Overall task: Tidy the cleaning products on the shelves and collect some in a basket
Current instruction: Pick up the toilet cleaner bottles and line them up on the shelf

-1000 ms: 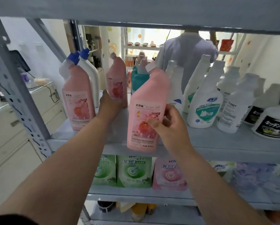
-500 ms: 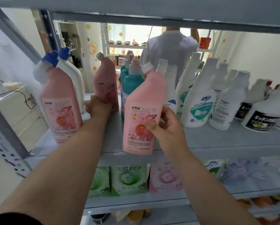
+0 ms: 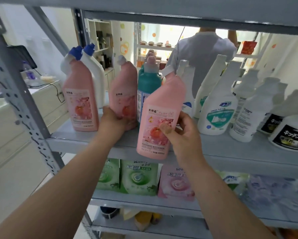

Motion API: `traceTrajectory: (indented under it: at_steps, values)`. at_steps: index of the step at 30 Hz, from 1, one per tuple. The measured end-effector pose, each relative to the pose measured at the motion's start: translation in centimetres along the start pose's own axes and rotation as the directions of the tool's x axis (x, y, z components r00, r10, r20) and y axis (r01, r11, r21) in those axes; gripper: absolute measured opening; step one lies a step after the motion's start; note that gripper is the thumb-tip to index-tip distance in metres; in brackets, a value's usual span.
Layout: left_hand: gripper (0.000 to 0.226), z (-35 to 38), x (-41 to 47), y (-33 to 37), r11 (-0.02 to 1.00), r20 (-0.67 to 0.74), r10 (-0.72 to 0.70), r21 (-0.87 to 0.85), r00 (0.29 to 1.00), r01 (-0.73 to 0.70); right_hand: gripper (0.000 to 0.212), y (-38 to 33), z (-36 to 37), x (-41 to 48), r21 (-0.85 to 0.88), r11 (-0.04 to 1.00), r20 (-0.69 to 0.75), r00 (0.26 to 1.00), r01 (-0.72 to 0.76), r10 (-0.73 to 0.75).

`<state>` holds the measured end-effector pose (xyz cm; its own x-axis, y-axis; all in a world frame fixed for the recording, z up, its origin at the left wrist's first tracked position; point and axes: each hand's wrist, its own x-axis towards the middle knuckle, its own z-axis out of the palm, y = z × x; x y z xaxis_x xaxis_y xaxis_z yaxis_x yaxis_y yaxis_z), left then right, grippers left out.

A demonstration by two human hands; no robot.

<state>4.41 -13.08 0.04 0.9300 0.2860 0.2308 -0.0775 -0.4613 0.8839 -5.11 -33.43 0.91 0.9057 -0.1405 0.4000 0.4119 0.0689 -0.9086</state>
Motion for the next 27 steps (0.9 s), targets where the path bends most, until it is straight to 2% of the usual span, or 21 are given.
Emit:
traceTrajectory:
  at_steps: [3,9,14,20,27]
  values:
    - [0.055,-2.0,-3.8,0.0,1.000,-0.004,0.011,-0.025,1.000,-0.011,0.037,-0.1,-0.1,-0.5,0.003,1.000,0.005,1.000,-0.005,0.005]
    - [0.062,-8.2,-9.0,-0.9,0.969,0.019,-0.007,-0.249,1.000,0.011,0.029,0.3,1.6,-1.4,0.006,1.000,0.049,0.999,-0.015,0.014]
    - [0.059,-12.0,-9.6,-3.7,0.942,0.072,-0.040,-0.330,0.997,0.062,0.030,0.5,6.0,-0.8,-0.122,0.992,0.025,0.999,0.042,-0.039]
    - [0.055,-14.3,-7.5,-6.3,0.942,0.169,-0.059,-0.316,0.984,0.111,0.038,1.3,11.3,2.0,-0.297,0.952,-0.028,0.996,0.071,-0.083]
    - [0.056,-15.6,-5.0,-8.1,0.949,0.260,-0.017,-0.301,0.965,0.098,0.034,3.6,14.9,5.0,-0.463,0.886,-0.113,0.989,0.032,-0.095]
